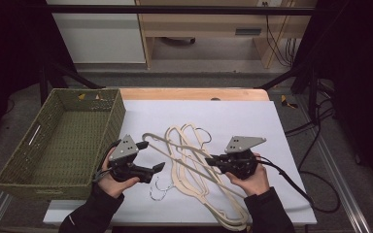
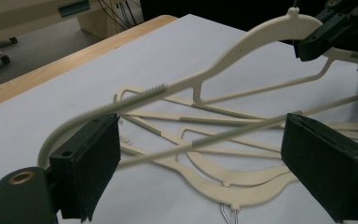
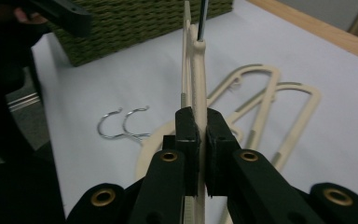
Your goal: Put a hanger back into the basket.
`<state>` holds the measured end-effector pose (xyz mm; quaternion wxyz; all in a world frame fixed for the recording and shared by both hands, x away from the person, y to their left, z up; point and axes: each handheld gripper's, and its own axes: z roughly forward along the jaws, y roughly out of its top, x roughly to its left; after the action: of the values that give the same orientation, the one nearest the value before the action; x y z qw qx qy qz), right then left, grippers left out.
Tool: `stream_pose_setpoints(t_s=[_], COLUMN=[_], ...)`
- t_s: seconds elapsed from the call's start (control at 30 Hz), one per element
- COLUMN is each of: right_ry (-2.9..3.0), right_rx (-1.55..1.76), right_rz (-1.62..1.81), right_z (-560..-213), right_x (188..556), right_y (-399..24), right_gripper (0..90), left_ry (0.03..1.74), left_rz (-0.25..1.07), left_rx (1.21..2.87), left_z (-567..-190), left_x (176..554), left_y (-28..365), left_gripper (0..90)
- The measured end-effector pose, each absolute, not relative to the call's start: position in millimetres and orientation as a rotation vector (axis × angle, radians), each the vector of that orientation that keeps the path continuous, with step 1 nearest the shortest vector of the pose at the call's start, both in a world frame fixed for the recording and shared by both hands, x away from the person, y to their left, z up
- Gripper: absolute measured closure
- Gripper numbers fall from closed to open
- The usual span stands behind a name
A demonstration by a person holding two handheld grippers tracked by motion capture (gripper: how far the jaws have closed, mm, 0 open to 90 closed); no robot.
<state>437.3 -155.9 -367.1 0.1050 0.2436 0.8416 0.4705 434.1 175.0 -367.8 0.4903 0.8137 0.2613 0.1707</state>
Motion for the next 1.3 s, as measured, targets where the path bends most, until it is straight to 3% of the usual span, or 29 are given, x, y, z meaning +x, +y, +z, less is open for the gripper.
stream_pose_setpoints(t_s=[0.27, 0.43, 0.87, 1.3], right_ry=[2.566, 2.611, 2.671, 2.631], right_rx=[0.629, 0.592, 0.521, 0.558], right_rz=[1.434, 1.451, 1.448, 1.401], right_z=[-371, -373, -378, -381], right_x=[435, 432, 428, 430], right_y=[-140, -131, -119, -119], right_gripper=[86.5, 86.5, 86.4, 79.6], left_ry=[0.575, 0.528, 0.431, 0.449], left_rz=[0.403, 0.381, 0.306, 0.216], left_rx=[2.030, 2.069, 2.171, 2.175], left_z=[-369, -371, -377, -379], left_x=[434, 435, 432, 431], left_y=[163, 152, 143, 145], left_gripper=[14.1, 20.3, 63.9, 74.1])
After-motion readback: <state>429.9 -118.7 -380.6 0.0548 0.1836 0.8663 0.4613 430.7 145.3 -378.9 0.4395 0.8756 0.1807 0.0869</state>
